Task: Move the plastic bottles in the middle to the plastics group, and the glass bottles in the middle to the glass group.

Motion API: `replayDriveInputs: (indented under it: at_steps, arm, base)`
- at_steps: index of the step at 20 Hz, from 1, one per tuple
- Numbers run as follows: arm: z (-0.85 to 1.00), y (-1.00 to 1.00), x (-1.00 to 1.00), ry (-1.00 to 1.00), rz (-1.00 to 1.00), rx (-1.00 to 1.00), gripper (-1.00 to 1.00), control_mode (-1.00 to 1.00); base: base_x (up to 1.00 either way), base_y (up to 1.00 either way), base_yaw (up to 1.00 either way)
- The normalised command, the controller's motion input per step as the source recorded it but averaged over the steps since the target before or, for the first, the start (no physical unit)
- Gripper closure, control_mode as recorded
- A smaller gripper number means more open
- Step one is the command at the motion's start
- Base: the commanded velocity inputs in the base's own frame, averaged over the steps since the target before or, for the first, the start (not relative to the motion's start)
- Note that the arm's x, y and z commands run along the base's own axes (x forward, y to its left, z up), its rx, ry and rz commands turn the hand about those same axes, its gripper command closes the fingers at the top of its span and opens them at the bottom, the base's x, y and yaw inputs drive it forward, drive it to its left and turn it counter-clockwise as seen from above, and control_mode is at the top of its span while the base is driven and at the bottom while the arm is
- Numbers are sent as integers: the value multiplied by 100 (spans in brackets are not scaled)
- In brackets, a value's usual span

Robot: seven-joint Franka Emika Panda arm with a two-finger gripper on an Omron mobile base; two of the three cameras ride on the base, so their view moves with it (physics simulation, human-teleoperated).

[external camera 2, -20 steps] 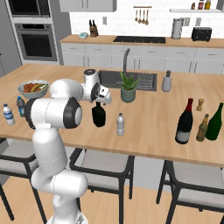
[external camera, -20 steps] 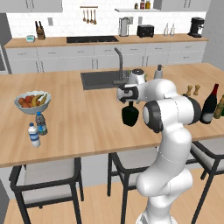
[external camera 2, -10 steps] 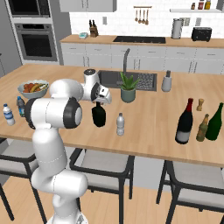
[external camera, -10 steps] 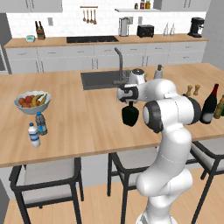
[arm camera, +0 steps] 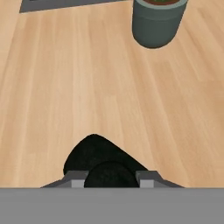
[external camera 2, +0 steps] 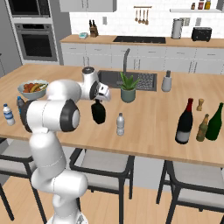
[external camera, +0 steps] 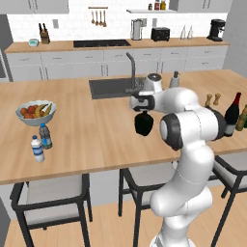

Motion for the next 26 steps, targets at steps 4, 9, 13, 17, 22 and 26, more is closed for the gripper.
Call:
replayDriveInputs:
  at_steps: [4,9,13,17,22,26]
  arm:
    - [61,-31,32,-7,0,1,100,-100]
    - [42,-61,50,-1,0,2,100,-100]
    - [28,-77,5,0,0,1,100,-100]
    - [4,-85,-10,0,0,0,100,-100]
    - [1,-73,-6,0,0,0,100,-100]
    - [5,-67,0,-3,0,0,100,-100]
  base:
    - [0,0,0]
    - [0,0,0]
    - [0,0,0]
    - [0,0,0]
    - [0,0,0]
    - [0,0,0]
